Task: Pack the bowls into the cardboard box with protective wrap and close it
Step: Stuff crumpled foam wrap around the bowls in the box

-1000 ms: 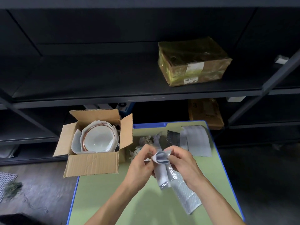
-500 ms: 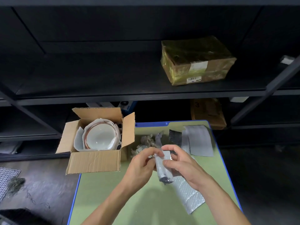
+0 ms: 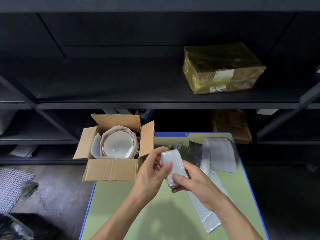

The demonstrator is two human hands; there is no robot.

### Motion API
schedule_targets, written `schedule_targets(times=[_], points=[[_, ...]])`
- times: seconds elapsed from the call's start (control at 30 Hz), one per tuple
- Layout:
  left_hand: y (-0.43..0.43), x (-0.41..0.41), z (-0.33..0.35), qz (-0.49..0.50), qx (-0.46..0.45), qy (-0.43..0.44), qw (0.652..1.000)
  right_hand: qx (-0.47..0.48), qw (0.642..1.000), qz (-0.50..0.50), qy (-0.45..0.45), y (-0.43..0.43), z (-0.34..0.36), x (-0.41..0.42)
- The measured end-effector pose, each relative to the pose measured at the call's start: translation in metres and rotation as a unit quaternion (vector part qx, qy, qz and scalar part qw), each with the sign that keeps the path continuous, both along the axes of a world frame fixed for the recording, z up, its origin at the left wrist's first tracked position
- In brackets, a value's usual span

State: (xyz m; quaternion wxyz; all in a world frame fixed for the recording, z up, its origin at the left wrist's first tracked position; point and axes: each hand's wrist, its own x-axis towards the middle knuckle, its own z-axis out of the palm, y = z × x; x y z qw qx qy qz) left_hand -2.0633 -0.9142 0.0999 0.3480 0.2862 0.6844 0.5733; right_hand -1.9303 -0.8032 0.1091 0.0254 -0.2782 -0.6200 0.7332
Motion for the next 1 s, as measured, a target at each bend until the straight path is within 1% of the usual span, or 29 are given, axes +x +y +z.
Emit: schedule_targets(times=[0.13, 0.3, 0.4, 0.47, 0.57, 0.63, 0.77, 0.9, 1.0], points=[[-0.012, -0.009, 0.006, -0.012, 0.008, -0.017, 1.000, 0.009, 1.000, -0.009, 0.006, -0.005, 0.005, -0.016], [-0.028, -0.036, 0.012, -0.048, -0.010, -0.016, 0.999, 0.028, 0.999, 0.035, 0.008, -0.016, 0.015, -0.039], [-0.038, -0.055, 0.012, -0.059, -0.004, -0.013, 0.998, -0.002, 0.999, 0.040, 0.031, -0.026, 0.022, -0.059], [-0.045, -0.068, 0.014, -0.051, 0.012, -0.011, 0.999, -0.027, 0.999, 0.013, 0.036, -0.034, 0.023, -0.073], [-0.056, -0.085, 0.015, 0.000, 0.037, -0.015, 0.999, -0.031, 0.997, -0.070, 0.025, -0.050, 0.019, -0.098], [-0.062, -0.096, 0.013, 0.034, 0.050, -0.018, 0.998, -0.010, 0.995, -0.098, 0.020, -0.061, 0.017, -0.114], [-0.079, -0.121, 0.007, 0.065, 0.034, 0.018, 0.997, 0.038, 0.996, -0.078, 0.014, -0.073, 0.020, -0.141], [-0.100, -0.148, 0.000, 0.057, -0.023, 0.038, 0.997, 0.097, 0.994, -0.038, -0.019, -0.076, 0.018, -0.162], [-0.113, -0.163, -0.004, 0.050, -0.060, 0.083, 0.994, 0.186, 0.979, -0.039, -0.070, -0.082, 0.014, -0.178]])
